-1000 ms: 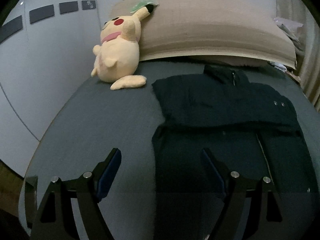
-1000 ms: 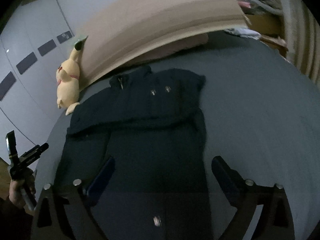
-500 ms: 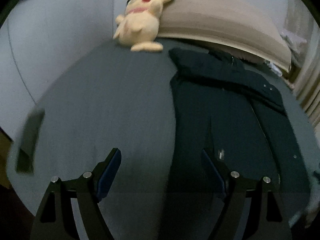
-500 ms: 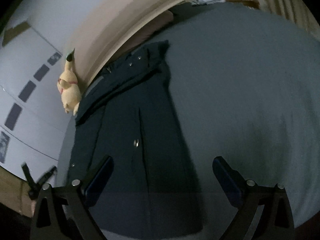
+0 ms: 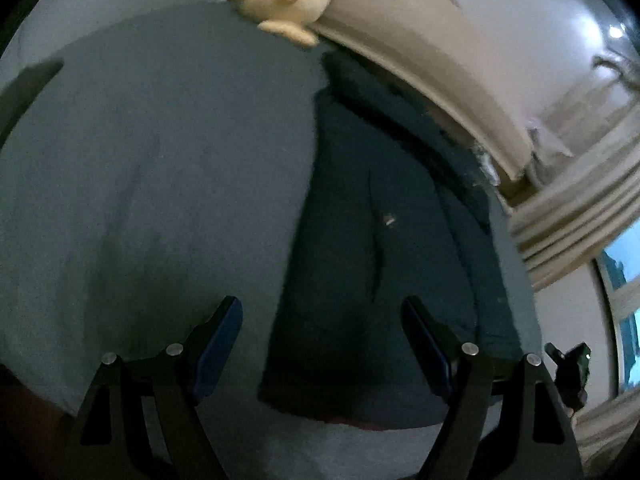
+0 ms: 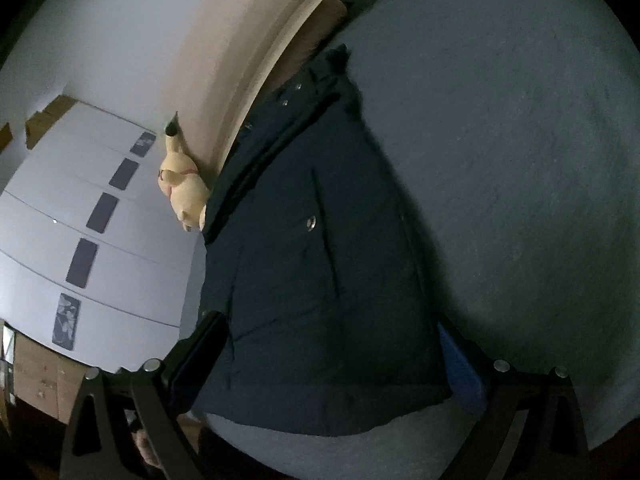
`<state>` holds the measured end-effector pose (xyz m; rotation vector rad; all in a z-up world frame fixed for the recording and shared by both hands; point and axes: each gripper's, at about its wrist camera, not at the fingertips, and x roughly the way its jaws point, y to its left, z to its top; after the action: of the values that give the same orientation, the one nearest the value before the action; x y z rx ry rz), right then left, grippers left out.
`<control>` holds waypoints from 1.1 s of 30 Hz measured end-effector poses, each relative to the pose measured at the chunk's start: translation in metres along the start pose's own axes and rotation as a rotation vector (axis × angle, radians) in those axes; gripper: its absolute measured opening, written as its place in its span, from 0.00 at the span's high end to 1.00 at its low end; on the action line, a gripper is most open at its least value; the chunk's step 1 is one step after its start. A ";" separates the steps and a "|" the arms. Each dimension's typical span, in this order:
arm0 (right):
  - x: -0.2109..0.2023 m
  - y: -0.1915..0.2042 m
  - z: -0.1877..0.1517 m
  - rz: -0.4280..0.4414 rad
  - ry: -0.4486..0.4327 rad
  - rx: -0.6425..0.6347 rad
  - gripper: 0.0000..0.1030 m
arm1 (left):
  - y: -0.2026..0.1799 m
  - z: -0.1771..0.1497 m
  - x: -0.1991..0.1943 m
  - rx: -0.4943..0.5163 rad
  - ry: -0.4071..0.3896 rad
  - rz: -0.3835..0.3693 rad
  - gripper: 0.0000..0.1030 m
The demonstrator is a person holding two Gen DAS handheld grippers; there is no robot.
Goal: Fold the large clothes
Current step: 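Grasp the navy jacket hem with both grippers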
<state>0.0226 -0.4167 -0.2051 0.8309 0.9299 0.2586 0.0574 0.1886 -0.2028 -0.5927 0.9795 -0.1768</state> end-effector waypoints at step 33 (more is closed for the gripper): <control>0.002 -0.025 -0.021 0.240 0.017 0.172 0.03 | -0.001 -0.020 0.007 -0.207 0.067 -0.316 0.15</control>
<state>0.0032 -0.4218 -0.2314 1.1031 0.8766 0.3981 0.0452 0.1767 -0.2159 -0.9362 0.9709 -0.3803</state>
